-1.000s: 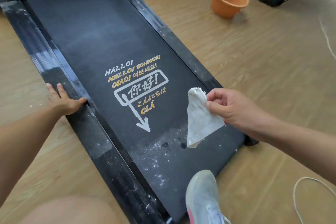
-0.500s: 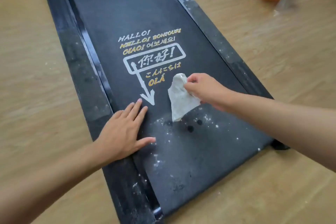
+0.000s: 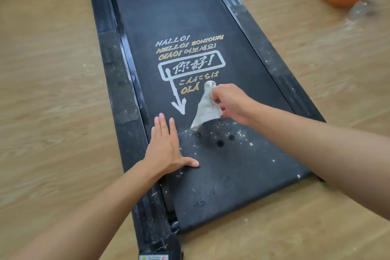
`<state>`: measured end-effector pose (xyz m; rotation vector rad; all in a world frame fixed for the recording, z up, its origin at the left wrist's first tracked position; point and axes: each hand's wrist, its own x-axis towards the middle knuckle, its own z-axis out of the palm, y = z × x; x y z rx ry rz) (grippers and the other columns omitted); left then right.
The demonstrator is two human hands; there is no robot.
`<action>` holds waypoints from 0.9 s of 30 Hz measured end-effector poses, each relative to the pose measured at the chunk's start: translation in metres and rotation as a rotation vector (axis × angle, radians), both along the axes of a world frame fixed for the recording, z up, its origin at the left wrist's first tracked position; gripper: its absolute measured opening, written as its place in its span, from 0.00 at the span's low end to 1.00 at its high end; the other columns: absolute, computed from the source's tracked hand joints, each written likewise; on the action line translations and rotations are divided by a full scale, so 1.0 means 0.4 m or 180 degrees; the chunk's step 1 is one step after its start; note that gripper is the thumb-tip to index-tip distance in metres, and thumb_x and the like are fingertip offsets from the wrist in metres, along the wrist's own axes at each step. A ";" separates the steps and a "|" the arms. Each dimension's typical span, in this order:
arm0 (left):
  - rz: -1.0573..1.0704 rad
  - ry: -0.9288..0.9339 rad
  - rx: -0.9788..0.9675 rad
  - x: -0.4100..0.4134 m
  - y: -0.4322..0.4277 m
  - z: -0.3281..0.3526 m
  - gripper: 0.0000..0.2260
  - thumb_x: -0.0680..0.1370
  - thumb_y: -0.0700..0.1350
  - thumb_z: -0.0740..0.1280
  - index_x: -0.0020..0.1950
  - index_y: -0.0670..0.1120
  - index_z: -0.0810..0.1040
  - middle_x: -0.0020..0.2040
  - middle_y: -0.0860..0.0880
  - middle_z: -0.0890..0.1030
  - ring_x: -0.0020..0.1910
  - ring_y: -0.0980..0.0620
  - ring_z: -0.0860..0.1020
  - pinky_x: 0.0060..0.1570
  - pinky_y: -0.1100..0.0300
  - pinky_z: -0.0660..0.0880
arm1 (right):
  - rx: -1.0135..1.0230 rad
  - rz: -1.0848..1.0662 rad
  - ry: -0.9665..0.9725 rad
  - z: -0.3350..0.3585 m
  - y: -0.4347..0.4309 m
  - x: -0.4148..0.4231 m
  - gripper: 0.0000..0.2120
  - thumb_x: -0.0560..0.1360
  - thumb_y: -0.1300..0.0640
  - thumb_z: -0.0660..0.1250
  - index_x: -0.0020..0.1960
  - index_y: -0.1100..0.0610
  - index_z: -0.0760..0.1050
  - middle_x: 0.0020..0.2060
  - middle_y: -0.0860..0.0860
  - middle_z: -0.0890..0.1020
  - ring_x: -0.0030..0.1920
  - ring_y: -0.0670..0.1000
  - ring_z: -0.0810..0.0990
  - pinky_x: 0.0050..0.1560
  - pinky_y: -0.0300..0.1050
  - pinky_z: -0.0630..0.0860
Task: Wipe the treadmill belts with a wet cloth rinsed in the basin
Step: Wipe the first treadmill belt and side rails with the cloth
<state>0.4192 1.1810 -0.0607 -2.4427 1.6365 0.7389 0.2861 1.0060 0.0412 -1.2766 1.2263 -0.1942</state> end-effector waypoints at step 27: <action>0.1506 0.4487 -0.0958 -0.149 -0.061 0.310 0.15 0.81 0.45 0.63 0.35 0.46 0.72 0.33 0.47 0.73 0.34 0.48 0.75 0.35 0.57 0.66 | -0.0018 0.1470 -0.0369 0.148 0.130 -0.224 0.11 0.82 0.50 0.69 0.54 0.58 0.80 0.53 0.61 0.85 0.51 0.55 0.85 0.59 0.59 0.82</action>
